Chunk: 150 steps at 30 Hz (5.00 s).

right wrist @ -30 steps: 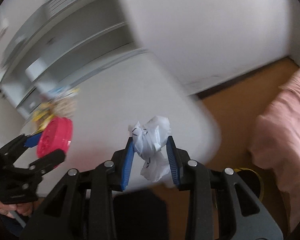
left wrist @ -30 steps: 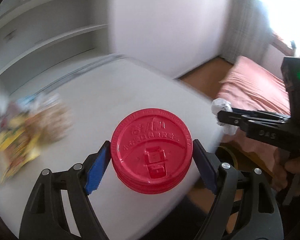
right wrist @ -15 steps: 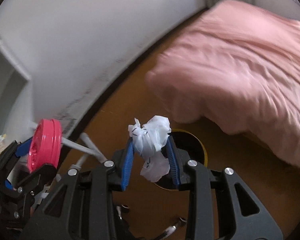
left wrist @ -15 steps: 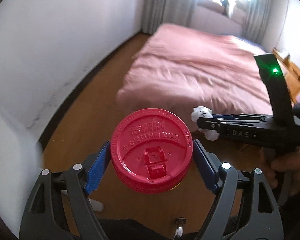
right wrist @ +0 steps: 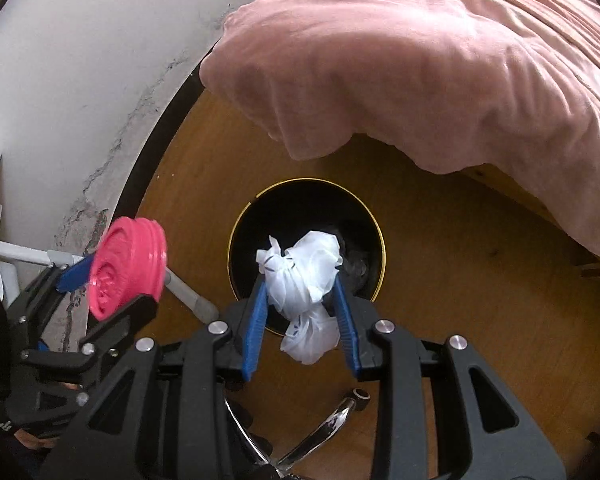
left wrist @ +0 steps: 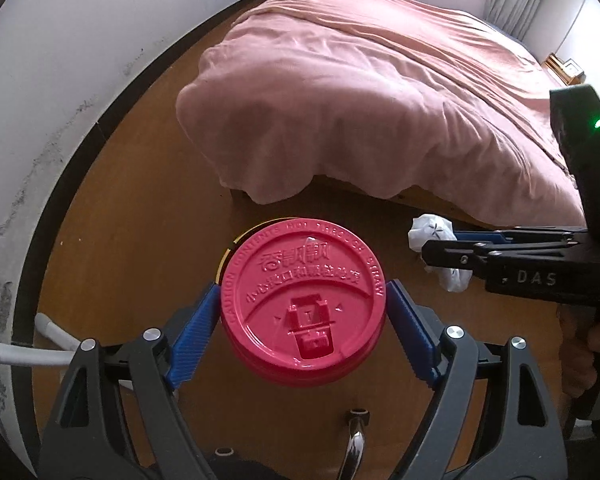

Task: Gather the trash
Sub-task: 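Carry the red lid and tissue over the bin and open both tools, then grasp the yellow snack box with the left tool while the right tool grasps the puffed snack ring, then carry the yellow box and snack ring to the bin and release them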

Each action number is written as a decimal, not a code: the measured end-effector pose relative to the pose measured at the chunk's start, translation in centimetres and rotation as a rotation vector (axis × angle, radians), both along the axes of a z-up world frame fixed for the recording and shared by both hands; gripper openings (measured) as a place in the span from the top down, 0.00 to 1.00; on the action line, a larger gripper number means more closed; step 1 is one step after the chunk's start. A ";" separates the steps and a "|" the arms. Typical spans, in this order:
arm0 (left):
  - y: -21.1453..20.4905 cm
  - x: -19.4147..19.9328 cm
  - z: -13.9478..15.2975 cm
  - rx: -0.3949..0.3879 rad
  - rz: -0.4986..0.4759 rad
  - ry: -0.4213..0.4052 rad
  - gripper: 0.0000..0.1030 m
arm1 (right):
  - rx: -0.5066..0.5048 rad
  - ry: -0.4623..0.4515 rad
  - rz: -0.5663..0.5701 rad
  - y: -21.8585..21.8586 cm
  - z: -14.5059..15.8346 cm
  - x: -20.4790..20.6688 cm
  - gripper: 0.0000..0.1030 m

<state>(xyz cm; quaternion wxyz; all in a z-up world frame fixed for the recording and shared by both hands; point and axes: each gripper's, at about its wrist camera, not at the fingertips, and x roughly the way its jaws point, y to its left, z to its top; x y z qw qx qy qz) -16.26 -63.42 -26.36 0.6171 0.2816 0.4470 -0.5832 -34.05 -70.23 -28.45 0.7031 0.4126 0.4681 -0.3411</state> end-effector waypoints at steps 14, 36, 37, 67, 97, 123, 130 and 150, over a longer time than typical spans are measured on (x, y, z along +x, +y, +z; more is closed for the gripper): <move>0.4 1.0 0.6 0.003 0.006 -0.002 0.13 | -0.005 -0.007 0.011 -0.7 0.0 0.9 0.68; 15.1 1.4 19.3 -0.267 0.066 -0.169 0.10 | -0.315 -0.188 0.184 7.8 16.2 6.6 0.26; 16.4 2.2 20.1 -0.273 0.092 -0.188 0.09 | -0.325 -0.205 0.212 8.7 17.0 7.6 0.26; 51.0 23.1 20.1 0.025 0.812 -0.510 0.65 | -0.288 -0.310 1.111 40.9 18.5 42.4 0.26; 37.9 17.0 26.6 -0.295 0.658 -0.244 0.96 | -0.308 -0.287 0.727 23.6 21.9 26.4 0.72; 3.2 0.9 7.5 -0.093 0.091 0.144 0.96 | -0.121 -0.046 0.061 2.0 6.8 0.3 0.72; -0.9 0.7 3.2 -0.027 0.067 0.190 0.95 | -0.080 -0.045 0.039 0.9 5.1 -0.3 0.72; 1.0 1.8 5.5 -0.077 0.098 0.141 0.25 | -0.034 -0.019 0.083 0.4 3.0 1.1 0.71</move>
